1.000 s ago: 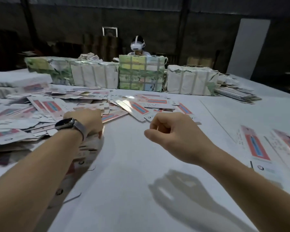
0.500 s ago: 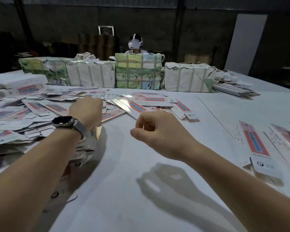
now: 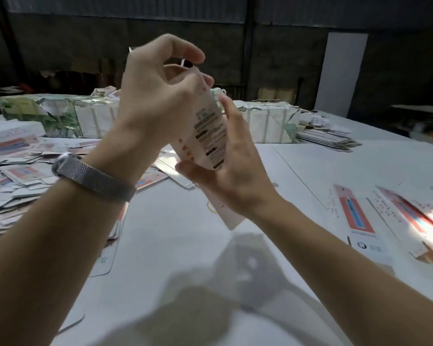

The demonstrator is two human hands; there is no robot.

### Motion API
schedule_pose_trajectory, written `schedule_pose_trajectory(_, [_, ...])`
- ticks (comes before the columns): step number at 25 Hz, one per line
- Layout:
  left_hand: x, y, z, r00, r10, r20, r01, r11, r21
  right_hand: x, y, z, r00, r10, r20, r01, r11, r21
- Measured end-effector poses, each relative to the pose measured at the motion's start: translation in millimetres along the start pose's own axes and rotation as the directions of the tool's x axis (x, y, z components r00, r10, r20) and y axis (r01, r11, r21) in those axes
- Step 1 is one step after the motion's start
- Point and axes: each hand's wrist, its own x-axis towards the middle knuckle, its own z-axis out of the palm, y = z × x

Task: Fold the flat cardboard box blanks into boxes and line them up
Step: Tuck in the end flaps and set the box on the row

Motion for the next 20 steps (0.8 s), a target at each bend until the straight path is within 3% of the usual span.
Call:
schedule_pose_trajectory(2, [-6.0, -6.9, 8.8, 0.989, -0.138, 0.061, 0.149, 0.959, -0.239, -0.5, 5.5, -2.5, 1.000, 0.002, 0.017, -0.003, 0.999, 0.048])
schedule_pose_trajectory(4, [-14.4, -21.3, 14.6, 0.938, -0.201, 0.281, 0.316, 0.830, -0.461, -2.3, 9.8, -4.9, 0.996, 0.078, 0.043, -0.086, 0.971, 0.224])
schedule_pose_trajectory(5, [-18.8, -29.2, 17.2, 0.897, -0.197, 0.397, 0.394, 0.764, -0.511, -3.2, 10.7, -5.0, 0.989, 0.133, 0.058, -0.144, 0.937, 0.317])
schedule_pose_trajectory(7, [-28.6, -43.4, 24.0, 0.839, -0.186, 0.512, 0.457, 0.751, -0.476, -4.9, 15.2, -3.0, 0.972, 0.199, 0.127, -0.235, 0.860, 0.452])
schedule_pose_trajectory(10, [-40.7, -55.0, 38.2, 0.873, -0.228, 0.430, 0.405, 0.832, -0.380, -10.5, 27.6, -3.4, 0.957, 0.196, 0.212, -0.286, 0.749, 0.598])
schedule_pose_trajectory(14, [-50.3, -59.0, 45.7, 0.940, -0.169, 0.295, 0.247, 0.936, -0.251, -13.2, 33.7, -12.5, 0.956, 0.276, 0.098, -0.266, 0.683, 0.681])
schedule_pose_trajectory(20, [-58.0, -49.8, 49.8, 0.910, -0.208, 0.359, 0.352, 0.844, -0.404, -8.9, 29.4, -28.4, 0.951, 0.190, -0.246, -0.025, 0.835, 0.549])
